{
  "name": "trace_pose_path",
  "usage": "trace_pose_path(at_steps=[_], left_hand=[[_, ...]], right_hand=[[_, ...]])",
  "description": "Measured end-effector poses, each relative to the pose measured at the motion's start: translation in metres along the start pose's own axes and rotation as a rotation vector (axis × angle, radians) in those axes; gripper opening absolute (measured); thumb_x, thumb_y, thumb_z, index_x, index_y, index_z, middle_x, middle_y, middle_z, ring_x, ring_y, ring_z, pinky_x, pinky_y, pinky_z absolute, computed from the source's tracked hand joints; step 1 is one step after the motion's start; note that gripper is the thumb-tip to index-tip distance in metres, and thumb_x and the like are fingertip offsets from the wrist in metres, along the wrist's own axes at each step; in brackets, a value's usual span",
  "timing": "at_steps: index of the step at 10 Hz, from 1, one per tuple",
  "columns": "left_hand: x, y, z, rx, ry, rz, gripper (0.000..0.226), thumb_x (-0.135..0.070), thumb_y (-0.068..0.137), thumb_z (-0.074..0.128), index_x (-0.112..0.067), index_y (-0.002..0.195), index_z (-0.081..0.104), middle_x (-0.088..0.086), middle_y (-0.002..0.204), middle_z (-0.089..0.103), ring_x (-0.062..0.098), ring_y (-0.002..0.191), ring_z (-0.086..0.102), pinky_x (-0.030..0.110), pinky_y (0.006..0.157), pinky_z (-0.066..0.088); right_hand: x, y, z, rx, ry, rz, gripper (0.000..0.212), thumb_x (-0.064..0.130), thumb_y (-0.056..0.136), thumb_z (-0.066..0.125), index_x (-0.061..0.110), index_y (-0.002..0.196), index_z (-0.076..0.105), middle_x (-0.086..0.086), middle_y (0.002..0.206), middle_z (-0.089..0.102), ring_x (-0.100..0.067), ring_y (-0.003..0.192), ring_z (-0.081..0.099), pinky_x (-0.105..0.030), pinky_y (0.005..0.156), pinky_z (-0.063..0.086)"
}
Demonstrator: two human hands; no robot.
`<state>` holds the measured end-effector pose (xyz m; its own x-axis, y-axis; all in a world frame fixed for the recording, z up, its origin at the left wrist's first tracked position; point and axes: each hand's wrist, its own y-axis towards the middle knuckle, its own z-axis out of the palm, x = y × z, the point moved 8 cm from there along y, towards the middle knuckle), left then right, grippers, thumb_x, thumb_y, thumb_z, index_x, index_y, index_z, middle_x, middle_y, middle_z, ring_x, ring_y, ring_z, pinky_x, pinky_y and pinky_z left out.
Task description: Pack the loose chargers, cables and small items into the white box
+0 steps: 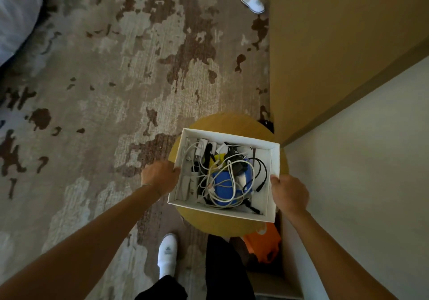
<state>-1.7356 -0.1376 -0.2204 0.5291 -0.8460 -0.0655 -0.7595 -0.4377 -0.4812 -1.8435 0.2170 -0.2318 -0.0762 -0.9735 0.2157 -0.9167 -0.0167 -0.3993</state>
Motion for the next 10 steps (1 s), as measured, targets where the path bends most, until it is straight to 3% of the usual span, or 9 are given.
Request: trace_pose_path(at_steps=[2, 3, 4, 5, 8, 10], left_hand=[[-0.010, 0.033, 0.035, 0.048, 0.024, -0.015, 0.045, -0.044, 0.102, 0.037, -0.013, 0.092, 0.069, 0.009, 0.092, 0.068, 0.030, 0.087, 0.066, 0.035, 0.077, 0.052], [-0.011, 0.045, 0.045, 0.044, 0.032, -0.011, 0.045, -0.045, 0.102, 0.037, -0.015, 0.087, 0.067, 0.009, 0.087, 0.066, 0.030, 0.085, 0.065, 0.034, 0.075, 0.051], [-0.013, 0.052, 0.050, 0.030, 0.028, 0.002, 0.044, -0.045, 0.102, 0.037, -0.019, 0.070, 0.053, 0.004, 0.073, 0.058, 0.026, 0.074, 0.062, 0.032, 0.069, 0.051], [-0.013, 0.058, 0.055, 0.031, 0.035, 0.003, 0.045, -0.044, 0.103, 0.037, -0.020, 0.068, 0.052, 0.001, 0.070, 0.058, 0.022, 0.068, 0.060, 0.031, 0.066, 0.050], [-0.017, 0.061, 0.059, 0.063, 0.110, -0.031, 0.044, -0.044, 0.103, 0.036, -0.015, 0.085, 0.063, 0.002, 0.080, 0.057, 0.024, 0.074, 0.055, 0.031, 0.067, 0.042], [-0.011, 0.051, 0.044, 0.213, 0.087, -0.105, 0.045, -0.042, 0.102, 0.040, -0.010, 0.086, 0.067, 0.005, 0.084, 0.063, 0.024, 0.076, 0.060, 0.032, 0.072, 0.049]], right_hand=[[-0.008, 0.032, 0.029, 0.063, 0.006, 0.013, 0.050, 0.039, 0.106, 0.043, 0.015, 0.062, 0.048, 0.002, 0.056, 0.044, -0.012, 0.047, 0.040, -0.024, 0.048, 0.027], [-0.012, 0.042, 0.041, 0.076, 0.012, 0.018, 0.051, 0.039, 0.105, 0.043, 0.015, 0.061, 0.049, 0.002, 0.055, 0.044, -0.012, 0.048, 0.039, -0.024, 0.047, 0.026], [-0.015, 0.048, 0.052, 0.088, 0.040, 0.022, 0.052, 0.040, 0.105, 0.045, 0.015, 0.060, 0.050, 0.003, 0.053, 0.045, -0.011, 0.046, 0.040, -0.023, 0.046, 0.025], [-0.018, 0.052, 0.059, 0.086, 0.050, 0.014, 0.053, 0.040, 0.104, 0.046, 0.017, 0.057, 0.048, 0.005, 0.051, 0.043, -0.010, 0.044, 0.037, -0.022, 0.046, 0.023], [-0.021, 0.058, 0.068, 0.107, 0.084, 0.015, 0.052, 0.040, 0.104, 0.047, 0.016, 0.057, 0.049, 0.002, 0.051, 0.045, -0.013, 0.044, 0.039, -0.023, 0.047, 0.027], [-0.009, 0.057, 0.040, 0.327, -0.024, -0.020, 0.035, 0.023, 0.098, 0.050, 0.019, 0.064, 0.043, 0.005, 0.059, 0.038, -0.013, 0.052, 0.034, -0.025, 0.053, 0.027]])
